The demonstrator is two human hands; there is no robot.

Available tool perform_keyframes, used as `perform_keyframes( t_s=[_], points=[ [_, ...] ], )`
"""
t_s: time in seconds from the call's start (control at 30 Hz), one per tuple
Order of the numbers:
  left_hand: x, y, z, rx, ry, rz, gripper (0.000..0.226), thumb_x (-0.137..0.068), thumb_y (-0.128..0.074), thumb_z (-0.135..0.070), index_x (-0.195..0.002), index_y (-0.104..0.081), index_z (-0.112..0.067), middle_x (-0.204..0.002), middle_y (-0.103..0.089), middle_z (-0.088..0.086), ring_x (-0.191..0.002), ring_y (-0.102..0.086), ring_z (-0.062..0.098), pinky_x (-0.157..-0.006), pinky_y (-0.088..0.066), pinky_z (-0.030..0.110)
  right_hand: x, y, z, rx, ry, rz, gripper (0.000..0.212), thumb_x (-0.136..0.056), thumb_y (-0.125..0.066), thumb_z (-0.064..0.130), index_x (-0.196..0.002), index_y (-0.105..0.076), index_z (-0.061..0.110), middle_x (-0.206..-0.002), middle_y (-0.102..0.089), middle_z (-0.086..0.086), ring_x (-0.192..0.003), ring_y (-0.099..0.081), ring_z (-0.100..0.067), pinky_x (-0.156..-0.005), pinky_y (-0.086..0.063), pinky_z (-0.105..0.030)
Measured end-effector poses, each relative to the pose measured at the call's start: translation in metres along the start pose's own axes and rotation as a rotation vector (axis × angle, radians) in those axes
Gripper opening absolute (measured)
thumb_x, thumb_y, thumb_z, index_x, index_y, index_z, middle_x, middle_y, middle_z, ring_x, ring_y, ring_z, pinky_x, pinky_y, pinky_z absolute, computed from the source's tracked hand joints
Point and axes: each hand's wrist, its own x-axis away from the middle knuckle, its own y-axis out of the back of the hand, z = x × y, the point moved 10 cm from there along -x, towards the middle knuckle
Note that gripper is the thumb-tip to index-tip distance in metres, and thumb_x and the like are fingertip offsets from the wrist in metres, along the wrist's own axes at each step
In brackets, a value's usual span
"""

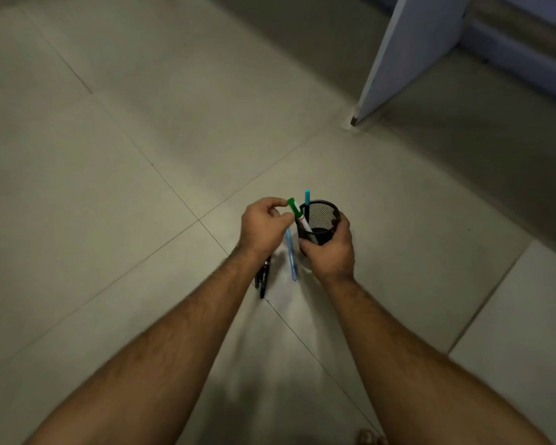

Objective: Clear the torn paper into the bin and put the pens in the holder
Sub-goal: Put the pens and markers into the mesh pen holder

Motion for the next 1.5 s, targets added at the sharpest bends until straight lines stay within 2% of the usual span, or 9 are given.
perform_keyframes(
  t_s=[0.1,0.2,0.4,0.7,0.83,0.97,1.07,1.23,1.5],
  points=[
    [-0.001,0.001,0.033,-0.151,0.064,-0.089,0.013,-0.08,-0.069,-0.019,-0.093,-0.071,-0.016,-0.068,-0.064,-0.003,-0.06,-0.059,0.013,-0.067,-0.051,0.024,0.0,0.008,-0.012,-0.019,-0.006,-0.003,0.086,-0.067,-0.084,0.021,-0.141,-0.04,0.021,-0.134,-0.056,0.0,-0.12,-0.057,-0.019,-0.096,-0.047,-0.026],
    [0.006,-0.036,0.064,-0.499,0.113,0.044,0.026,-0.084,-0.068,-0.035,-0.093,-0.072,-0.012,-0.087,-0.073,0.007,-0.078,-0.069,0.024,-0.073,-0.056,0.03,0.001,0.016,-0.019,-0.021,-0.002,-0.002,0.086,-0.069,-0.084,0.021,-0.142,-0.04,0.021,-0.136,-0.055,0.0,-0.122,-0.056,-0.018,-0.095,-0.045,-0.022],
    [-0.001,-0.062,0.072,-0.799,0.207,0.077,0.024,-0.091,-0.064,-0.021,-0.111,-0.065,-0.006,-0.11,-0.069,0.013,-0.099,-0.068,0.029,-0.075,-0.056,0.035,-0.003,0.025,-0.026,0.022,0.043,-0.034,0.082,-0.063,-0.083,0.029,-0.136,-0.045,0.024,-0.128,-0.059,0.002,-0.117,-0.058,-0.018,-0.099,-0.052,-0.038],
    [0.007,0.006,0.025,-0.181,0.175,-0.238,0.012,-0.077,-0.069,-0.023,-0.083,-0.07,-0.012,-0.08,-0.071,0.0,-0.075,-0.065,0.019,-0.065,-0.045,0.025,0.001,0.015,-0.025,0.037,-0.065,-0.027,0.09,-0.061,-0.082,0.03,-0.14,-0.042,0.019,-0.132,-0.056,-0.005,-0.12,-0.056,-0.026,-0.101,-0.049,-0.042],
    [0.007,0.0,-0.002,0.129,0.076,-0.13,0.007,-0.078,-0.068,-0.01,-0.076,-0.066,-0.016,-0.071,-0.069,0.003,-0.067,-0.069,0.022,-0.065,-0.059,0.033,0.0,0.012,-0.018,0.075,-0.084,0.0,0.091,-0.055,-0.078,0.034,-0.137,-0.044,0.021,-0.13,-0.058,-0.004,-0.118,-0.057,-0.027,-0.098,-0.05,-0.043],
    [0.008,-0.018,-0.019,0.091,0.03,-0.015,0.011,-0.08,-0.07,-0.008,-0.075,-0.066,-0.018,-0.07,-0.068,0.004,-0.067,-0.067,0.022,-0.062,-0.059,0.034,0.0,0.012,-0.014,0.086,-0.064,0.002,0.089,-0.056,-0.079,0.032,-0.137,-0.043,0.022,-0.129,-0.057,-0.003,-0.116,-0.057,-0.025,-0.097,-0.052,-0.043],
    [0.009,-0.031,-0.02,-0.153,-0.013,0.092,0.011,-0.076,-0.075,-0.016,-0.082,-0.066,-0.022,-0.065,-0.058,-0.005,-0.059,-0.055,0.013,-0.058,-0.05,0.029,-0.003,0.015,-0.013,0.042,-0.052,0.004,0.088,-0.056,-0.079,0.031,-0.136,-0.043,0.023,-0.128,-0.058,-0.002,-0.114,-0.059,-0.023,-0.095,-0.053,-0.042],
    [0.015,0.016,0.014,0.122,0.093,-0.238,0.017,-0.08,-0.064,-0.006,-0.095,-0.068,-0.014,-0.074,-0.057,-0.002,-0.064,-0.054,0.012,-0.064,-0.047,0.023,-0.001,0.018,-0.019,-0.058,-0.075,0.015,0.087,-0.059,-0.082,0.021,-0.137,-0.042,0.023,-0.13,-0.057,0.0,-0.115,-0.06,-0.02,-0.099,-0.052,-0.037],
    [0.023,0.012,0.1,-0.657,0.252,-0.015,0.025,-0.082,-0.072,-0.036,-0.092,-0.069,-0.014,-0.098,-0.072,0.008,-0.092,-0.067,0.028,-0.079,-0.055,0.033,0.013,0.006,-0.021,-0.053,-0.021,0.065,0.084,-0.063,-0.084,0.019,-0.137,-0.044,0.023,-0.126,-0.058,0.001,-0.113,-0.06,-0.017,-0.096,-0.055,-0.038]
  ],
)
